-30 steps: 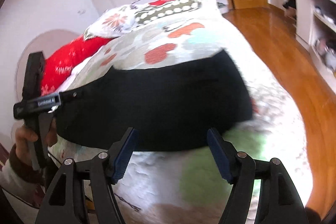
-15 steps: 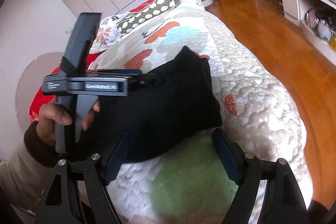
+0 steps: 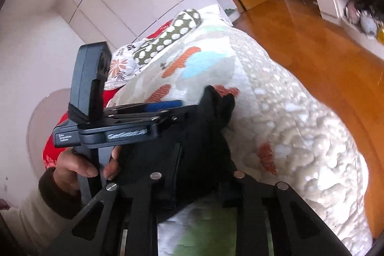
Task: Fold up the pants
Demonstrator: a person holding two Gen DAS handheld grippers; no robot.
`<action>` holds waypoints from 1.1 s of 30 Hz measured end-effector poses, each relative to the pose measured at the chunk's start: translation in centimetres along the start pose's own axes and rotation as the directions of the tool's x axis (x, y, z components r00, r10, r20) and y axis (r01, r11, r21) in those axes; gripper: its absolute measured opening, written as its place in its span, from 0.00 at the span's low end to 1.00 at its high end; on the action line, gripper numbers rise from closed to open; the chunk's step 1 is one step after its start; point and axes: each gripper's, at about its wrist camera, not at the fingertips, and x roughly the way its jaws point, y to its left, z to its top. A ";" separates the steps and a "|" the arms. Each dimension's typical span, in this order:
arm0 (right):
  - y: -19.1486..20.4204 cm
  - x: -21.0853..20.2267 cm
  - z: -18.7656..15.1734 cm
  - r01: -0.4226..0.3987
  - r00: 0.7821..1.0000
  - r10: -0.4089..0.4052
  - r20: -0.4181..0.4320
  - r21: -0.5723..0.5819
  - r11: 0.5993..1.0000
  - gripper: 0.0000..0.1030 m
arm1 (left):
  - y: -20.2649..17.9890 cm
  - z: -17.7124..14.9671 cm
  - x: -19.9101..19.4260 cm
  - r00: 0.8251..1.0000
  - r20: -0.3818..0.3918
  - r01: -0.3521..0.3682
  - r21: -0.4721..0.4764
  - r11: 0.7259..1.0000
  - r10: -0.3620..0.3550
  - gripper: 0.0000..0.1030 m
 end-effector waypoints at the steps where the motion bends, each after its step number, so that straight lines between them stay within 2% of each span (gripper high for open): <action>1: 1.0 -0.3 0.3 -0.007 1.000 0.007 0.007 -0.024 1.000 0.20 | 0.0 0.1 -0.5 1.000 0.005 0.005 -0.007 1.000 -0.005 0.26; 3: 3.6 -1.1 1.0 -0.026 0.999 0.029 0.025 -0.096 0.995 0.19 | 0.7 0.0 -2.5 0.999 0.039 -0.030 -0.025 0.999 0.031 0.26; 6: 8.2 -1.6 1.7 -0.073 0.996 0.080 0.026 -0.207 0.976 0.18 | 3.4 -0.9 -7.1 0.995 0.094 -0.026 -0.134 0.991 0.039 0.28; 7: 9.5 -1.3 1.7 -0.082 0.996 0.089 0.021 -0.237 0.968 0.18 | 4.9 -1.7 -9.3 0.992 0.115 -0.033 -0.191 0.981 0.056 0.34; 8: 11.4 -1.0 1.4 -0.095 0.995 0.102 0.013 -0.283 0.954 0.18 | 5.9 -2.5 -10.8 0.988 0.134 -0.039 -0.222 0.974 0.070 0.48; 10: 14.4 0.4 0.5 -0.127 0.992 0.129 -0.018 -0.351 0.928 0.18 | 8.1 -4.7 -14.3 0.977 0.177 -0.066 -0.295 0.953 0.122 0.70; 13: 17.5 5.0 -2.1 -0.193 0.980 0.160 -0.118 -0.370 0.909 0.26 | 10.9 -8.7 -18.3 0.960 0.204 -0.098 -0.396 0.913 0.191 0.71; 14: 18.2 7.3 -3.4 -0.225 0.968 0.164 -0.191 -0.363 0.904 0.41 | 11.7 -10.2 -19.1 0.957 0.192 -0.115 -0.432 0.894 0.216 0.71; 15: 18.5 9.1 -4.5 -0.229 0.956 0.141 -0.256 -0.357 0.905 0.61 | 12.1 -11.3 -19.6 0.956 0.178 -0.129 -0.456 0.881 0.232 0.71; 16: 18.9 10.9 -5.9 -0.224 0.936 0.100 -0.338 -0.352 0.909 0.62 | 12.5 -12.5 -20.0 0.955 0.166 -0.141 -0.476 0.868 0.246 0.71; 17: 19.2 11.3 -6.6 -0.237 0.925 0.100 -0.366 -0.351 0.906 0.62 | 13.0 -13.8 -20.3 0.953 0.154 -0.153 -0.497 0.854 0.261 0.71; 20: 19.0 8.9 -6.7 -0.268 0.933 0.136 -0.333 -0.393 0.879 0.61 | 13.4 -16.6 -20.6 0.953 0.135 -0.159 -0.541 0.826 0.272 0.71; 22: 18.1 6.7 -5.6 -0.235 0.951 0.120 -0.285 -0.414 0.880 0.61 | 13.7 -17.5 -20.2 0.955 0.139 -0.141 -0.563 0.814 0.261 0.71; 24: 17.0 5.6 -4.2 -0.176 0.970 0.086 -0.225 -0.415 0.893 0.62 | 13.1 -17.9 -19.7 0.958 0.141 -0.128 -0.566 0.814 0.249 0.71; 26: 15.5 5.4 -3.4 -0.128 0.979 0.054 -0.196 -0.387 0.913 0.63 | 12.1 -17.9 -19.0 0.962 0.155 -0.103 -0.559 0.823 0.226 0.71; 28: 14.2 6.1 -2.9 -0.089 0.981 0.021 -0.193 -0.356 0.930 0.63 | 10.8 -17.6 -17.7 0.969 0.147 -0.086 -0.549 0.832 0.197 0.71; 33: 12.5 7.4 -3.5 -0.041 0.976 -0.036 -0.213 -0.349 0.936 0.63 | 7.9 -17.0 -14.6 0.982 0.101 -0.092 -0.490 0.867 0.161 0.71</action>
